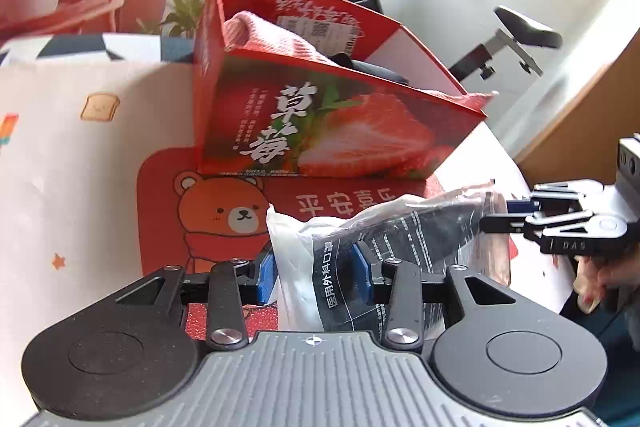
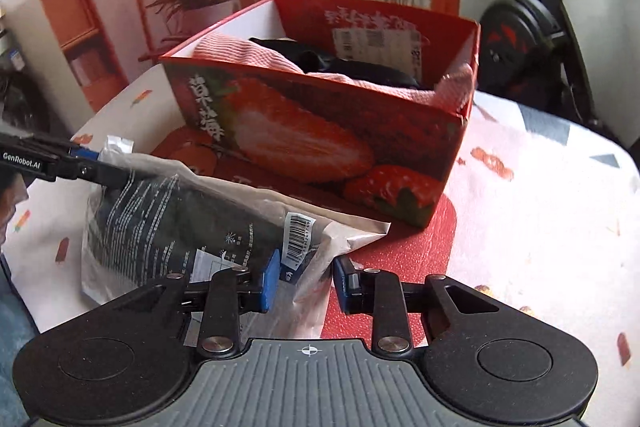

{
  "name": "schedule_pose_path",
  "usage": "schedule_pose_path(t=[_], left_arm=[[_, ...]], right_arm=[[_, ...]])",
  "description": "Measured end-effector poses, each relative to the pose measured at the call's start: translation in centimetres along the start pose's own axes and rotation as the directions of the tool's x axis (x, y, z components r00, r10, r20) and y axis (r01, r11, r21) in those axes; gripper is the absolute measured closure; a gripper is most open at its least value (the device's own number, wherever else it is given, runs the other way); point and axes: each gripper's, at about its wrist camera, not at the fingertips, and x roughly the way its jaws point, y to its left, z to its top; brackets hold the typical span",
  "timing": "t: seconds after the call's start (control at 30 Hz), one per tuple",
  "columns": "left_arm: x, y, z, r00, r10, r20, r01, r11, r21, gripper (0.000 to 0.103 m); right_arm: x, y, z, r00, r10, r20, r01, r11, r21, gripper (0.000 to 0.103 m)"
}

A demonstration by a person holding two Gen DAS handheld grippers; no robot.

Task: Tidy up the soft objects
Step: 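Lift the clear bag with the left tool while the right tool lifts it, lower into box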

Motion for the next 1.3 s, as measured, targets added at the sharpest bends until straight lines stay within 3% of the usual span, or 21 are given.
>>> schedule_pose_path(t=[0.3,0.5,0.6,0.9,1.0,1.03,1.13,1.3], left_arm=[[-1.8,-2.1,0.3,0.996,0.039,0.077,-0.045,0.996,0.074,0.062],[-3.8,-3.4,2.8,0.975,0.061,0.213,-0.071,0.997,0.040,0.063],[-5.2,-4.3,4.9,0.949,0.074,0.306,-0.090,0.995,0.039,0.064],[-7.4,-7.6,12.1,0.838,0.111,0.535,-0.158,0.986,0.044,0.065],[-6.4,-8.0,13.5,0.823,0.122,0.555,-0.173,0.984,0.039,0.065],[-5.7,-7.9,13.7,0.830,0.131,0.543,-0.178,0.983,0.036,0.065],[-3.1,-6.3,13.7,0.871,0.135,0.472,-0.160,0.987,0.014,0.066],[-0.6,-4.0,12.7,0.910,0.142,0.390,-0.152,0.988,-0.007,0.066]], right_arm=[[-2.5,1.1,-0.1,0.990,-0.046,0.130,0.053,0.997,-0.052,0.087],[-4.5,1.3,2.0,0.953,-0.098,0.288,0.117,0.992,-0.050,0.091],[-5.6,1.2,4.0,0.919,-0.126,0.374,0.155,0.987,-0.049,0.091],[-6.9,-0.5,10.8,0.812,-0.183,0.554,0.231,0.973,-0.018,0.091],[-6.2,-1.5,12.2,0.794,-0.196,0.575,0.238,0.971,0.003,0.091],[-5.7,-1.8,12.5,0.799,-0.198,0.568,0.232,0.973,0.012,0.091],[-3.7,-2.8,12.4,0.838,-0.202,0.506,0.212,0.977,0.039,0.091],[-1.1,-3.5,11.0,0.896,-0.178,0.408,0.180,0.983,0.033,0.092]])
